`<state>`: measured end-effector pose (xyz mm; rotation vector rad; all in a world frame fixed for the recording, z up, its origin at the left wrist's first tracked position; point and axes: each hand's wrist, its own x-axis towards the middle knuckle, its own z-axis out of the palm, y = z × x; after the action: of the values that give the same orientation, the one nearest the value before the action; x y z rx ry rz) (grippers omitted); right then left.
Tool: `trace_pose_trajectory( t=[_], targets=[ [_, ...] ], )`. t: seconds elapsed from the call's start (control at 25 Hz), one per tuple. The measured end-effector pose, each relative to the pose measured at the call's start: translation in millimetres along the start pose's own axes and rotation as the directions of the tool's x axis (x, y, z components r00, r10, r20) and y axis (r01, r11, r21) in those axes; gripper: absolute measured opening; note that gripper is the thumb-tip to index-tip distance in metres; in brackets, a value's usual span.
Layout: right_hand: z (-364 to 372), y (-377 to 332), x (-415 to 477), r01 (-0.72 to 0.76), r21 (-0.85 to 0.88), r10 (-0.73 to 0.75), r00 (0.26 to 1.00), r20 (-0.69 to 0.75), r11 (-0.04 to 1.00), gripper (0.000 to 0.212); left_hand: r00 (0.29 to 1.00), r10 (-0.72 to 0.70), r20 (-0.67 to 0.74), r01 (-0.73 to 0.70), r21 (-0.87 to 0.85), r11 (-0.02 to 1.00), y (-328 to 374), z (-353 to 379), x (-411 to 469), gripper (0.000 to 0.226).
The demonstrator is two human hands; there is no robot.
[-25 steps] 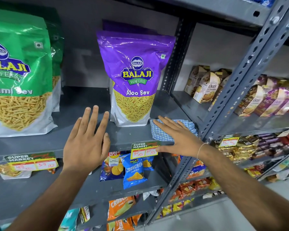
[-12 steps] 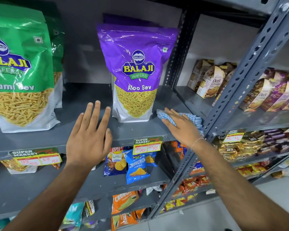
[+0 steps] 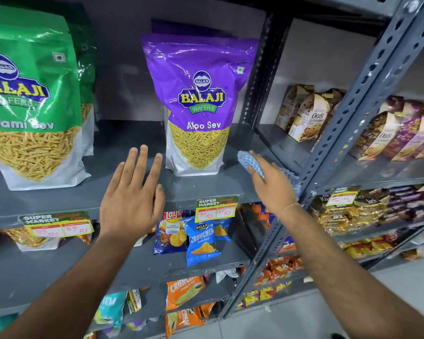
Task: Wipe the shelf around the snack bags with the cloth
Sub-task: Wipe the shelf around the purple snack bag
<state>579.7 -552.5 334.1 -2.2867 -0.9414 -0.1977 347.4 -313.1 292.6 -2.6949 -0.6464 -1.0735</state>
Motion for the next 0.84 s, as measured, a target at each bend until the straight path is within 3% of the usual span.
trace_pose_trajectory(
  t=[0.12, 0.24, 0.4, 0.56, 0.76, 0.84],
  targets=[
    [12.7, -3.6, -7.0, 0.051, -0.174, -0.041, 0.997, 0.059, 0.983, 0.049, 1.000, 0.009, -0.003, -0.009, -0.004, 1.000, 0.7, -0.2, 0.7, 0.066],
    [32.4, -21.8, -30.7, 0.215, -0.157, -0.214, 0.977, 0.025, 0.964, 0.049, 1.000, 0.002, 0.000, -0.002, -0.001, 1.000, 1.4, 0.4, -1.1, 0.066],
    [45.5, -29.0, -49.0, 0.265, -0.158, -0.285, 0.951, -0.117, 0.951, 0.049, 1.000, -0.006, 0.013, 0.006, -0.005, 1.000, 3.5, -2.7, 0.7, 0.066],
    [48.4, -33.9, -59.5, 0.398, -0.228, -0.419, 0.907, -0.050, 0.889, 0.052, 1.000, -0.015, 0.014, 0.015, 0.006, 1.000, 4.4, -3.4, 0.4, 0.066],
    [42.4, -18.2, -52.2, 0.364, -0.347, -0.403, 0.914, -0.044, 0.864, 0.071, 0.998, -0.031, 0.052, 0.030, 0.006, 1.000, 4.8, -4.5, -0.9, 0.066],
    [46.3, -16.4, -50.3, 0.373, -0.311, -0.416, 0.905, -0.085, 0.874, 0.065, 0.997, -0.034, 0.075, 0.034, 0.010, 0.999, 4.7, -4.6, -1.0, 0.067]
  ],
)
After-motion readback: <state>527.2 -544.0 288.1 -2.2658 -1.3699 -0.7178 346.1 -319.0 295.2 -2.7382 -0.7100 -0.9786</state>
